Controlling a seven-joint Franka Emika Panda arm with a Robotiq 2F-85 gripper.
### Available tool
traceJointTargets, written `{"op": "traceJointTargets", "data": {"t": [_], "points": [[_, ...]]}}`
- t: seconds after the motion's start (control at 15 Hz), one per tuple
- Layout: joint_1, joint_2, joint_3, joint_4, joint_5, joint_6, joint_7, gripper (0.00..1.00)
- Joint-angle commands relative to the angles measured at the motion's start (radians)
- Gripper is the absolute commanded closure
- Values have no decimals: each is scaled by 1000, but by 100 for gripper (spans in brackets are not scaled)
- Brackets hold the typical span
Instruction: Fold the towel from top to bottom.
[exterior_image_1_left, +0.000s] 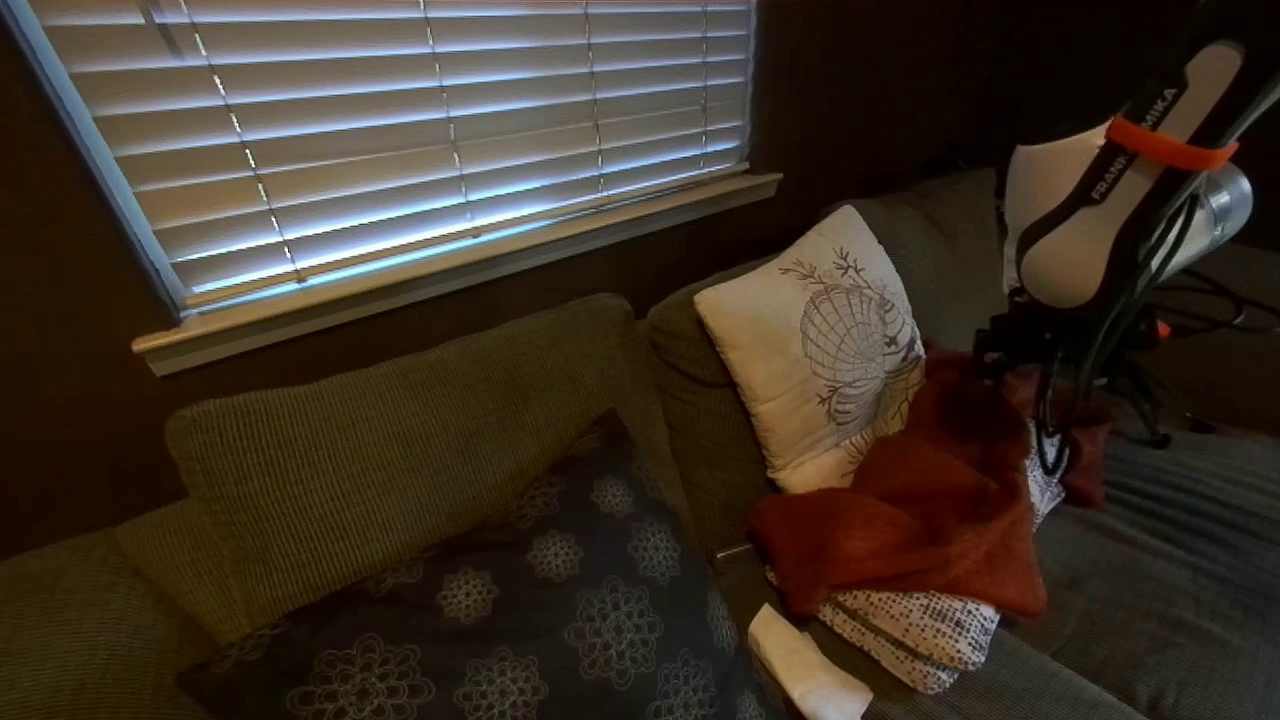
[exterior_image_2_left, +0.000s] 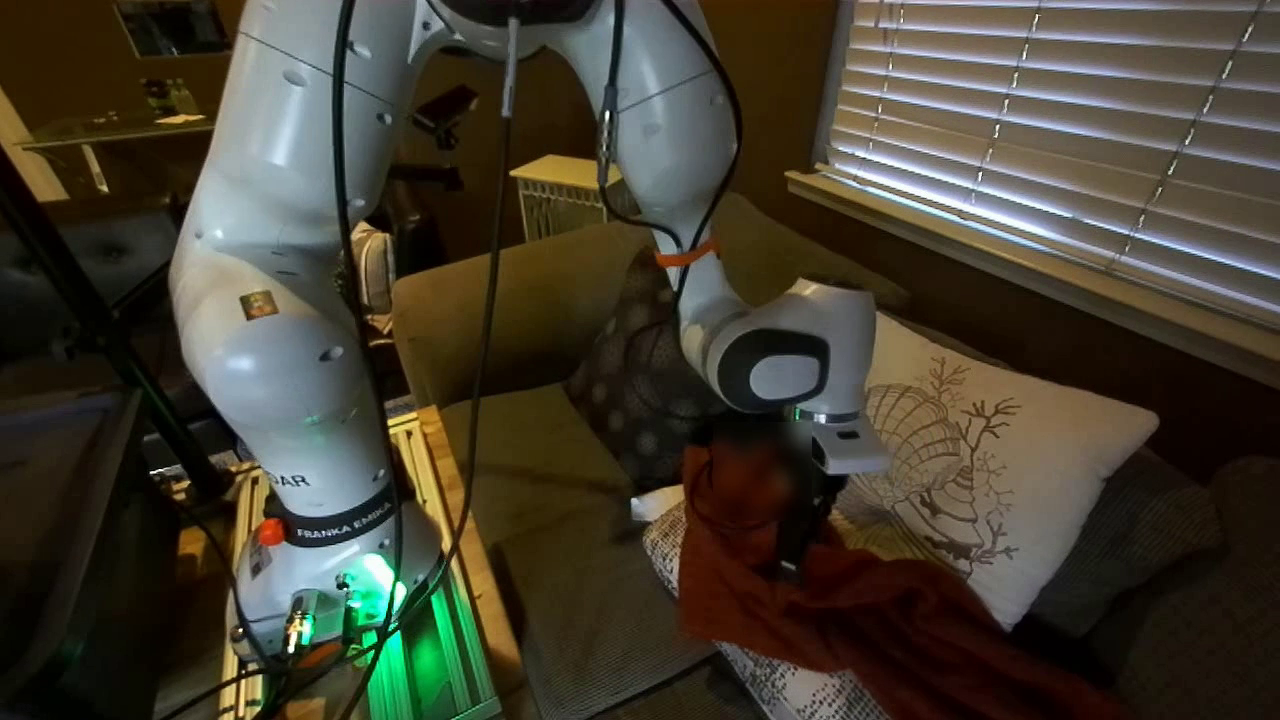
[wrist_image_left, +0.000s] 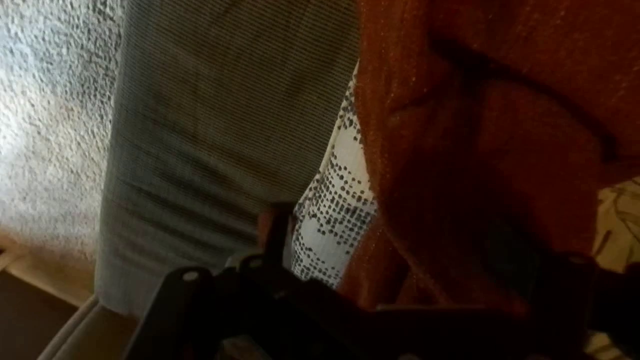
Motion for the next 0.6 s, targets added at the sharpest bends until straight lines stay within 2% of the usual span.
{"op": "traceJointTargets", "data": {"t": [0.0,0.27,0.53], "points": [[118,-57,-89,-78,-161,73,18,0],[217,-89,-169,-123,-278,150,-32,0],[284,-144,-236,-169,-326,179,-126,0]]}}
